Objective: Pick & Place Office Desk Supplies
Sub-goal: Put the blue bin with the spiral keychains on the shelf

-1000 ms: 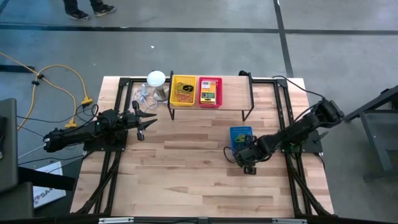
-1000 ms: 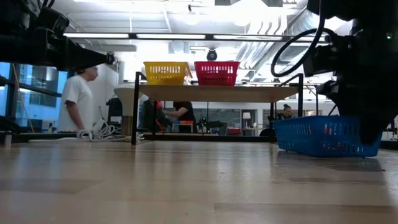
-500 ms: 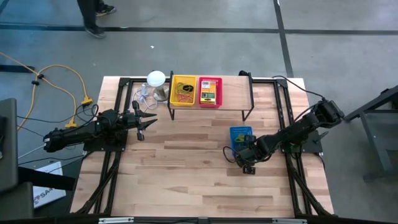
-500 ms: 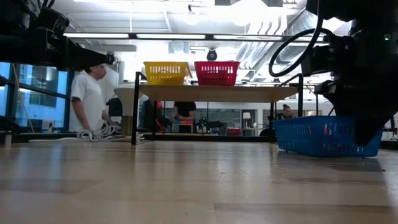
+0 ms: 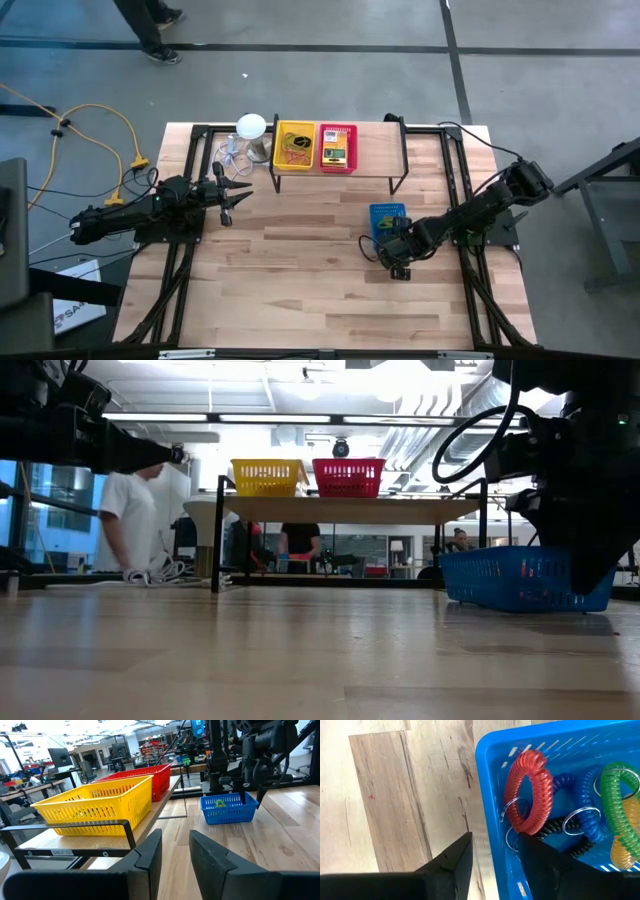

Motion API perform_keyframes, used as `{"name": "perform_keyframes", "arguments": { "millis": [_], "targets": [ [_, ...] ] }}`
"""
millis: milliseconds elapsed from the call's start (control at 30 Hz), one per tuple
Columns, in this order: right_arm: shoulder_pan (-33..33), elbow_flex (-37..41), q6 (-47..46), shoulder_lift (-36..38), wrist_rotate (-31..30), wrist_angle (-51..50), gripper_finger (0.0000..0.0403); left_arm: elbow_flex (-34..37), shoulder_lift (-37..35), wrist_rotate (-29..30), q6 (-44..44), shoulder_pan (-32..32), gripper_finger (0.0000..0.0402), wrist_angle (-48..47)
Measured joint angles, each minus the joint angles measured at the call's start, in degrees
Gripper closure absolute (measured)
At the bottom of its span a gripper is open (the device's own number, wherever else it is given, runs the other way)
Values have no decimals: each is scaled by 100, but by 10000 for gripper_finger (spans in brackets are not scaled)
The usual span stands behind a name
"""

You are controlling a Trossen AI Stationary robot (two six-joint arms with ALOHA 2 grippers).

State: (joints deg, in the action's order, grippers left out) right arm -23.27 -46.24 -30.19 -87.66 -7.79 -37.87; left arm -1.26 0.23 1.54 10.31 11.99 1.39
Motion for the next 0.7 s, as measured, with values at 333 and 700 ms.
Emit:
{"name": "perform_keyframes", "arguments": {
  "millis": [333,700],
  "targets": [
    [0,0,0,0,-109,2,260,0,0,0,0,0,309,0],
    [0,0,36,0,-107,0,360,1,0,1,0,0,309,-1]
  ]
}}
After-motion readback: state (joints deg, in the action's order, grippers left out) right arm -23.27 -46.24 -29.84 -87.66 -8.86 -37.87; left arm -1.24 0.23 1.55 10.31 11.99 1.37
